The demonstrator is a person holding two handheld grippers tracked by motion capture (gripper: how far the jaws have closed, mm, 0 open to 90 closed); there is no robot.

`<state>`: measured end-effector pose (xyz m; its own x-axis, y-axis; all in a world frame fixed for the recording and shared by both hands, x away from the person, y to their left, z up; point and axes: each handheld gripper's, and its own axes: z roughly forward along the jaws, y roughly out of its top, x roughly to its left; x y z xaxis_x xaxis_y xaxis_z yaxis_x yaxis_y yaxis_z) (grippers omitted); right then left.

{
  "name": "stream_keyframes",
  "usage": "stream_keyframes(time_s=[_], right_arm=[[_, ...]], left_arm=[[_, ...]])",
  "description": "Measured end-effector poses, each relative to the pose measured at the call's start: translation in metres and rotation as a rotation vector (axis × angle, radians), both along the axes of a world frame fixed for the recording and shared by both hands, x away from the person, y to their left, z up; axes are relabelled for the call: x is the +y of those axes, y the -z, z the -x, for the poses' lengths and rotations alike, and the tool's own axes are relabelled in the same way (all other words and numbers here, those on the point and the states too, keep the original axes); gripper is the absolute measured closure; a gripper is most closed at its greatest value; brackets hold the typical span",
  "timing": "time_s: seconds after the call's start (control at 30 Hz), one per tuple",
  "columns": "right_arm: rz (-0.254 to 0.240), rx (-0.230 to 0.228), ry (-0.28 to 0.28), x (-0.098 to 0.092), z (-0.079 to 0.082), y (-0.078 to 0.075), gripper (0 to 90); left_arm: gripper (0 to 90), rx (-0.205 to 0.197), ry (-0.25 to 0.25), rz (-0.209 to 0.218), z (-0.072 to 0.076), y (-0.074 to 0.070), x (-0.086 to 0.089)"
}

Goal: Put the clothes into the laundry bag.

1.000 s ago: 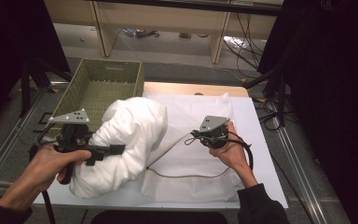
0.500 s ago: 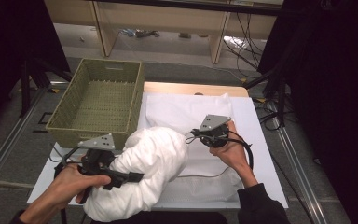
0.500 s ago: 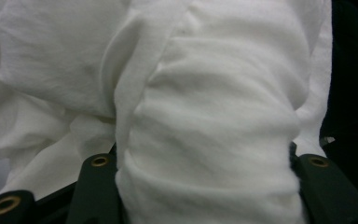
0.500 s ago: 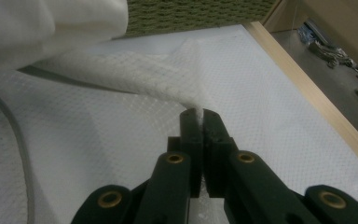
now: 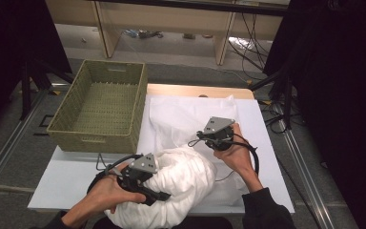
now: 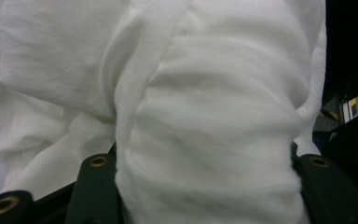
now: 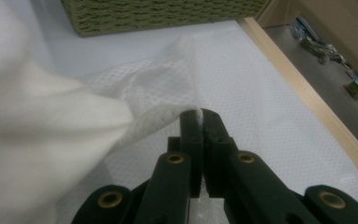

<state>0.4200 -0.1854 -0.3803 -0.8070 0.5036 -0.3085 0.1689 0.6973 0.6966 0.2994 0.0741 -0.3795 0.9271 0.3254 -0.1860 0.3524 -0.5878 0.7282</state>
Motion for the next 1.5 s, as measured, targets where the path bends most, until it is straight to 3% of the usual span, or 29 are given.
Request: stream_keyframes(time_s=[0.13, 0.23, 0.3, 0.4, 0.47, 0.53, 0.6, 0.7, 0.8, 0.9, 0.93, 1.0, 1.03, 1.1, 1.13, 1.17, 1.2, 1.23, 1.3, 1.33, 1.37, 1.47, 1.5], right_arm=[[0.000, -0.003, 0.002, -0.003, -0.002, -0.001, 89.7], [-0.002, -0.005, -0.003, 0.001, 0.001, -0.002, 89.7], [0.003, -0.009, -0.026, 0.006, 0.003, -0.004, 89.7], [0.002, -0.011, -0.041, 0.011, 0.009, -0.010, 89.7], [0.004, -0.024, -0.053, 0.012, 0.010, -0.014, 89.7], [0.006, -0.022, -0.053, 0.013, 0.011, -0.015, 89.7], [0.009, -0.019, -0.046, 0.014, 0.012, -0.014, 89.8], [0.010, -0.019, -0.046, 0.015, 0.010, -0.012, 89.8], [0.003, -0.003, -0.031, 0.014, 0.011, -0.011, 89.8], [0.000, -0.012, -0.031, 0.014, 0.011, -0.012, 89.8], [-0.004, -0.006, -0.027, 0.014, 0.013, -0.013, 89.8], [-0.002, -0.017, -0.038, 0.014, 0.014, -0.015, 89.8], [-0.005, -0.009, -0.041, 0.014, 0.015, -0.016, 89.8], [-0.008, -0.013, -0.051, 0.014, 0.016, -0.018, 90.0], [-0.010, -0.015, -0.053, 0.013, 0.016, -0.018, 90.0], [-0.014, -0.015, -0.056, 0.012, 0.017, -0.019, 90.0], [-0.018, -0.010, -0.043, 0.012, 0.018, -0.020, 90.0], [-0.025, -0.005, -0.043, 0.012, 0.018, -0.020, 90.0], [-0.014, -0.006, -0.045, 0.013, 0.019, -0.021, 90.0], [0.003, -0.023, -0.049, 0.013, 0.018, -0.021, 90.0], [0.002, -0.005, -0.045, 0.013, 0.019, -0.020, 90.0], [0.003, 0.005, -0.035, 0.011, 0.020, -0.017, 90.0], [0.000, -0.008, -0.045, 0.009, 0.019, -0.018, 90.0]], left_arm=[[45.9, -0.009, 0.037, -0.006, 0.003, 0.000, -0.005], [45.8, -0.008, 0.025, -0.015, -0.001, 0.005, -0.010], [45.8, 0.011, -0.004, -0.037, -0.007, 0.008, -0.013], [45.8, -0.007, -0.061, -0.095, -0.016, 0.012, -0.015], [45.8, -0.058, -0.098, -0.161, -0.028, 0.011, -0.012], [45.8, -0.086, -0.213, -0.140, -0.036, 0.013, -0.012], [45.1, -0.107, -0.254, -0.163, -0.043, 0.016, -0.014], [43.7, -0.081, -0.209, -0.170, -0.042, 0.022, -0.024], [42.8, -0.067, -0.098, -0.224, -0.037, 0.028, -0.043], [42.7, -0.039, -0.066, -0.220, -0.045, 0.042, -0.058], [42.7, -0.010, -0.099, -0.187, -0.048, 0.048, -0.062], [43.1, 0.012, -0.096, -0.195, -0.057, 0.050, -0.064], [43.4, 0.005, -0.132, -0.172, -0.058, 0.049, -0.064], [44.1, -0.056, -0.195, -0.162, -0.062, 0.046, -0.060], [44.2, -0.073, -0.193, -0.190, -0.065, 0.043, -0.055], [44.2, -0.072, -0.266, -0.137, -0.066, 0.044, -0.055], [44.0, -0.073, -0.291, -0.130, -0.067, 0.042, -0.053], [43.3, -0.066, -0.330, -0.092, -0.070, 0.044, -0.053], [38.1, -0.035, -0.327, -0.091, -0.073, 0.051, -0.059], [32.9, -0.029, -0.303, -0.116, -0.075, 0.056, -0.063], [27.9, 0.002, -0.298, -0.097, -0.076, 0.063, -0.068], [19.4, -0.010, -0.295, -0.096, -0.074, 0.067, -0.073], [18.8, -0.015, -0.283, -0.060, -0.072, 0.064, -0.071]])
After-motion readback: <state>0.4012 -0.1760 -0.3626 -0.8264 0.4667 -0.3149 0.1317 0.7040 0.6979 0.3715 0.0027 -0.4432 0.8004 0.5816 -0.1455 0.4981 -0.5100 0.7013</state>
